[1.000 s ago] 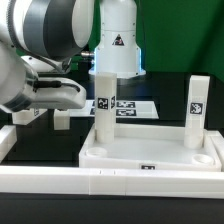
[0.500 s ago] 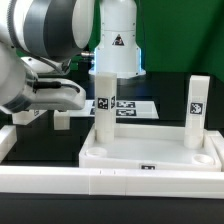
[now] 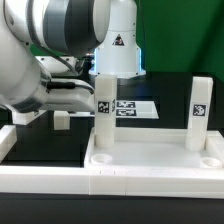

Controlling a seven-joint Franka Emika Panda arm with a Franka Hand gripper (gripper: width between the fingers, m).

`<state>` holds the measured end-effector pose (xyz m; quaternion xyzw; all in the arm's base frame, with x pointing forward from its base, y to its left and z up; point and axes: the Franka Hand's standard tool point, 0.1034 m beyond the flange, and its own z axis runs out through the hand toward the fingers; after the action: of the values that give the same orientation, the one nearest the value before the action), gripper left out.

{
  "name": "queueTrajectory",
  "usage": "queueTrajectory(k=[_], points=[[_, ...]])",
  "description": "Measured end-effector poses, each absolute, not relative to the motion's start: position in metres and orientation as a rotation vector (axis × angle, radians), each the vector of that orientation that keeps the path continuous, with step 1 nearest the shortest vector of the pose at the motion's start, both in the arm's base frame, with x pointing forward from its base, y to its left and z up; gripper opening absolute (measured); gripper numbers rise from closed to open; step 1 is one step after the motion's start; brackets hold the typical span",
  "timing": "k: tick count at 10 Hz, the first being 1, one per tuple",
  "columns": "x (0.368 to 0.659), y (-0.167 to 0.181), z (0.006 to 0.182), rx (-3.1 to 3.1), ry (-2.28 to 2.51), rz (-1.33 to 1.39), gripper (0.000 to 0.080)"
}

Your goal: Assemble desk

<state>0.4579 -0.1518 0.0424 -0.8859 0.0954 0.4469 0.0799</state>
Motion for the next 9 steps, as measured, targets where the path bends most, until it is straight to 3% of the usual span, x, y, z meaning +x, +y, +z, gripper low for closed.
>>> queueTrajectory(k=[9], points=[[0.443,-0.148,0.021,-2.668,0.281,1.321,0.0648]])
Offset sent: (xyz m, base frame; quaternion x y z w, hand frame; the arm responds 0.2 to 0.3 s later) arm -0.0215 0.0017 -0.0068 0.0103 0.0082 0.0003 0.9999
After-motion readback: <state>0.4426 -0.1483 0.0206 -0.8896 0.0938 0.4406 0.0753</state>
